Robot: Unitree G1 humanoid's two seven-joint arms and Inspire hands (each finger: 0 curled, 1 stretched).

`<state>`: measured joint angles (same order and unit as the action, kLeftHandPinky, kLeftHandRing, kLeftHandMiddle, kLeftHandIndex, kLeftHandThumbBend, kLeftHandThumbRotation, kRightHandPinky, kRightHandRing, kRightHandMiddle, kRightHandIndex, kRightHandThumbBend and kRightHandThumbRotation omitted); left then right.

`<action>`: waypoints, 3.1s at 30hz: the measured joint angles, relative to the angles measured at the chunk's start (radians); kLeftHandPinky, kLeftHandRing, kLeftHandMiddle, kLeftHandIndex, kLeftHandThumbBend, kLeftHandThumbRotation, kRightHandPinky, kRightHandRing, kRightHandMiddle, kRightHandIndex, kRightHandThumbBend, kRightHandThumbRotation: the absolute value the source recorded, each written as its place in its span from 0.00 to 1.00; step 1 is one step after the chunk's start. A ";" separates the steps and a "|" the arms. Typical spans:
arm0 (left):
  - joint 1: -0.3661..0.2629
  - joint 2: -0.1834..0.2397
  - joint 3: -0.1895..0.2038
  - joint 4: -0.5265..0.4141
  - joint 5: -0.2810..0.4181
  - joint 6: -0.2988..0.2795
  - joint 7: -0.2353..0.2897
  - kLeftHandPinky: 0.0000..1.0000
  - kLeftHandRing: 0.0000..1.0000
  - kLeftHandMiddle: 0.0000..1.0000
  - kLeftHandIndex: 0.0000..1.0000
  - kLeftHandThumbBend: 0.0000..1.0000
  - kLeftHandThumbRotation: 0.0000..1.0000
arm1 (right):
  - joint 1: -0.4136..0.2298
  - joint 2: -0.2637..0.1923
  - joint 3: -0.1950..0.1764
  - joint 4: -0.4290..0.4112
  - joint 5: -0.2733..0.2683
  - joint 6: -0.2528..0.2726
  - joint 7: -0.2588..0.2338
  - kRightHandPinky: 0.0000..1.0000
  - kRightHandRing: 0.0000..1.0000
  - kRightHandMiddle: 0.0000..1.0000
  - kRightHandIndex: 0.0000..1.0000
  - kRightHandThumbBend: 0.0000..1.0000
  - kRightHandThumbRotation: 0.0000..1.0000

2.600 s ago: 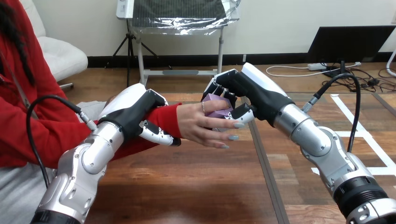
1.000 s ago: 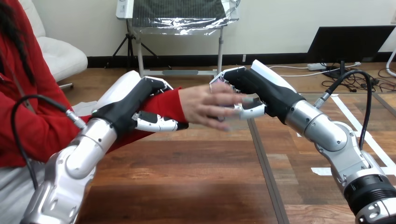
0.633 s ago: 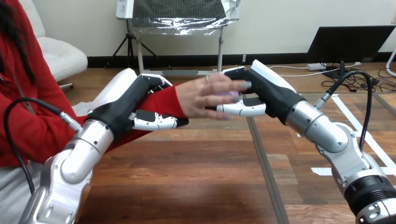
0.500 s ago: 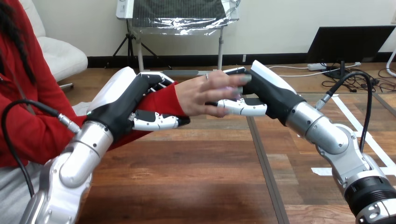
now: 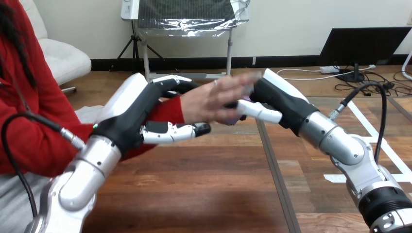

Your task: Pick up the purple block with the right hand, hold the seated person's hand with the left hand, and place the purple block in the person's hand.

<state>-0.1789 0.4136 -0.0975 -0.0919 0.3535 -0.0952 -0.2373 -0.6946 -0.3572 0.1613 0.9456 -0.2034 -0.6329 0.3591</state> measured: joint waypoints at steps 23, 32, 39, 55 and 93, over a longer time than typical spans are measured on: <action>0.135 0.005 0.020 -0.053 -0.088 -0.038 -0.038 0.64 0.78 0.81 0.82 1.00 0.76 | 0.050 -0.005 -0.007 0.024 0.008 -0.014 0.011 0.47 0.53 0.59 0.62 1.00 1.00; 0.186 0.004 0.041 -0.047 -0.118 -0.105 -0.035 0.64 0.78 0.81 0.81 1.00 0.96 | 0.057 -0.005 -0.015 0.031 0.022 -0.018 0.031 0.48 0.55 0.60 0.63 1.00 1.00; 0.215 0.000 0.044 -0.040 -0.120 -0.149 -0.016 0.65 0.77 0.79 0.80 1.00 0.99 | 0.059 -0.005 -0.019 0.036 0.038 -0.027 0.048 0.48 0.57 0.62 0.64 1.00 1.00; 0.326 -0.056 0.044 -0.040 -0.149 -0.195 0.041 0.67 0.77 0.78 0.78 1.00 1.00 | 0.116 -0.016 -0.028 0.032 0.067 -0.059 0.050 0.49 0.58 0.65 0.68 1.00 1.00; 0.756 -0.212 0.061 -0.044 -0.383 -0.498 0.114 0.78 0.80 0.78 0.76 0.75 1.00 | 0.873 0.191 -0.081 -0.504 0.441 0.075 0.103 0.92 0.89 0.90 0.91 0.89 1.00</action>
<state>0.5774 0.2016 -0.0360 -0.1354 -0.0292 -0.5929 -0.1235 0.1780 -0.1665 0.0799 0.4415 0.2377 -0.5575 0.4616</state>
